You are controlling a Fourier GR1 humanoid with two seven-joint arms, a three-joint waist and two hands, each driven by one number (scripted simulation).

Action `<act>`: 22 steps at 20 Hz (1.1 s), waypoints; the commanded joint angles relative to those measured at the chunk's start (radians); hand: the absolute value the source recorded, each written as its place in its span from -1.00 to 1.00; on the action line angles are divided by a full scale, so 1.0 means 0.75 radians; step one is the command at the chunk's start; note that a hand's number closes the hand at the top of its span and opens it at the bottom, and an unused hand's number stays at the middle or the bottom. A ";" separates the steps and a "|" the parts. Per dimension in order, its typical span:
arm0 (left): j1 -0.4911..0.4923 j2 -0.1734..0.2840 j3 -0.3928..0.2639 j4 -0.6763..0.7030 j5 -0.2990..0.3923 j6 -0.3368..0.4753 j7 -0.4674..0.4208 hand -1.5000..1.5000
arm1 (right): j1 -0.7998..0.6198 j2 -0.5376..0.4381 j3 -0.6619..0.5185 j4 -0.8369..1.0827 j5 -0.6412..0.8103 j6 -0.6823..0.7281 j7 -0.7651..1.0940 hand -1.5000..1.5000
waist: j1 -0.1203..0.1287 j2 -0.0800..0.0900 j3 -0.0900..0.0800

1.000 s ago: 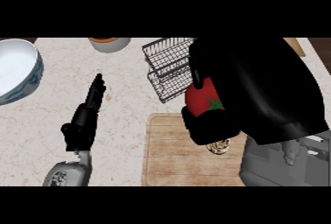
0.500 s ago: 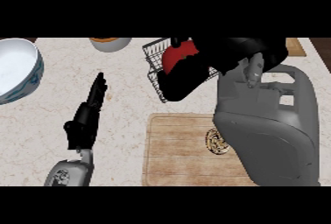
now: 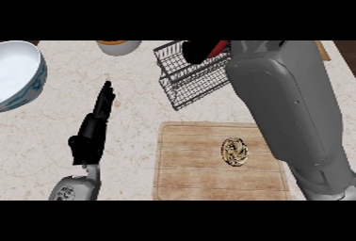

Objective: Pick the tomato from the cutting board and place it in the tiered basket

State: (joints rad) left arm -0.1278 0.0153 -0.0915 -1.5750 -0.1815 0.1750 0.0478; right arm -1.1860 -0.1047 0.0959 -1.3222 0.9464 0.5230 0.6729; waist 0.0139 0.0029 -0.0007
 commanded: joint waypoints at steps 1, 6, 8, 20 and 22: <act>0.042 0.011 0.022 0.046 0.026 -0.022 -0.088 0.00 | 0.026 -0.040 0.023 0.183 0.077 -0.156 -0.144 1.00 | 0.001 0.002 0.000; 0.024 -0.001 -0.029 -0.066 -0.015 -0.010 0.044 0.00 | -0.051 0.024 -0.154 0.355 0.016 -0.240 -0.049 1.00 | 0.012 0.001 0.001; -0.019 0.012 0.001 -0.021 0.006 -0.025 0.020 0.00 | 0.013 -0.017 -0.248 0.409 -0.038 -0.336 -0.126 -1.00 | 0.008 0.009 0.001; -0.020 0.017 0.067 0.079 0.025 -0.007 -0.045 0.00 | 0.021 -0.009 -0.524 0.280 -0.275 -0.548 -0.141 -1.00 | -0.031 -0.006 0.001; 0.034 0.011 0.019 -0.025 0.010 -0.015 -0.012 0.00 | 0.022 -0.036 -0.544 0.287 -0.251 -0.593 -0.067 -1.00 | -0.017 -0.008 0.001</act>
State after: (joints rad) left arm -0.1259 0.0276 -0.0662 -1.5734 -0.1675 0.1610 0.0437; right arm -1.1851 -0.1107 -0.2634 -1.0613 0.7725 0.1315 0.5660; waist 0.0051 0.0002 0.0001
